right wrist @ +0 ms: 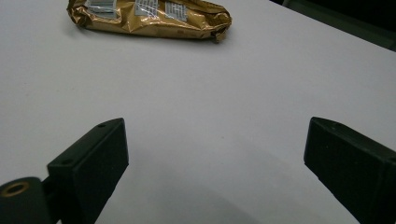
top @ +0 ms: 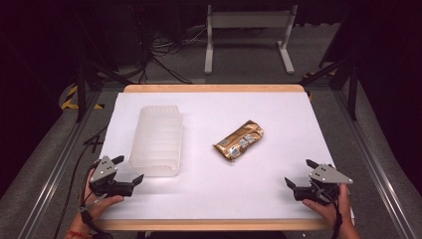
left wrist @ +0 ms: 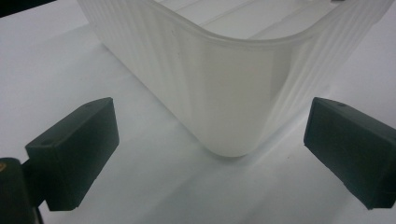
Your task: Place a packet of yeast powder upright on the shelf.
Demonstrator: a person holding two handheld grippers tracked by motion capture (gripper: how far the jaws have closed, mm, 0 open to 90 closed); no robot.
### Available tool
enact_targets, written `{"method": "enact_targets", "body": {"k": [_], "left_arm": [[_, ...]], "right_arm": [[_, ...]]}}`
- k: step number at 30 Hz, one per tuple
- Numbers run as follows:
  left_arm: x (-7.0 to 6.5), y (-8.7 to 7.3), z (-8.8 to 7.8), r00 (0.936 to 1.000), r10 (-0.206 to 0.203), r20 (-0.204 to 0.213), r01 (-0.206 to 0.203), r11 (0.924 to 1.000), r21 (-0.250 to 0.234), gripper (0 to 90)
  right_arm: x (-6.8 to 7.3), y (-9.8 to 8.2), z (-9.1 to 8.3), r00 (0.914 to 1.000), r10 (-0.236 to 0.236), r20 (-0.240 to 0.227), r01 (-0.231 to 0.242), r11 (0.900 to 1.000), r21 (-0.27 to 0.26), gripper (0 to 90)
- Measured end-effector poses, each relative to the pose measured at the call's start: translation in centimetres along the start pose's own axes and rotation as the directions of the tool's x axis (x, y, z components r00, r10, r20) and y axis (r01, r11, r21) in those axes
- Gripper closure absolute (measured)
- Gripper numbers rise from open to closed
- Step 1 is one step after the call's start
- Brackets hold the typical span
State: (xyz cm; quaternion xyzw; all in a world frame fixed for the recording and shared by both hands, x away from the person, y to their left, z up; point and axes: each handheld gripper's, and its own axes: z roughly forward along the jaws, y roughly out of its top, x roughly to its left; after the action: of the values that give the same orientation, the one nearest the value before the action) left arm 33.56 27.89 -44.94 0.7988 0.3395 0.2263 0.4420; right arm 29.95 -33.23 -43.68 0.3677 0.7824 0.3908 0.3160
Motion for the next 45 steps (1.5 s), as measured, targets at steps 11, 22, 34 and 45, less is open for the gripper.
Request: {"method": "enact_targets", "body": {"k": [11, 22, 34, 45], "left_arm": [[0.1, -0.3, -0.4, 0.9997, -0.008, -0.022, 0.008, 1.0, 0.003, 4.6], [0.3, -0.3, -0.8, 0.9993, -0.009, -0.035, 0.008, 0.9997, -0.021, 4.4], [0.1, -0.5, -1.2, 0.9989, 0.0, -0.047, 0.0, 0.9999, -0.014, 4.3], [-0.1, -0.8, -1.4, 0.9979, -0.001, -0.064, 0.001, 1.0, 0.0, 4.3]], "right_arm": [[0.2, 1.0, 0.9, 0.9994, 0.003, -0.035, -0.004, 1.0, -0.022, 10.8], [-0.4, 5.1, 3.2, 0.9964, 0.021, -0.083, -0.024, 0.999, -0.035, 23.0], [-1.9, 9.2, 10.3, 0.9841, 0.124, -0.126, -0.128, 0.992, -0.019, 40.5], [-3.2, 9.7, 13.1, 0.9793, 0.178, -0.096, -0.173, 0.983, 0.058, 45.9]]}}
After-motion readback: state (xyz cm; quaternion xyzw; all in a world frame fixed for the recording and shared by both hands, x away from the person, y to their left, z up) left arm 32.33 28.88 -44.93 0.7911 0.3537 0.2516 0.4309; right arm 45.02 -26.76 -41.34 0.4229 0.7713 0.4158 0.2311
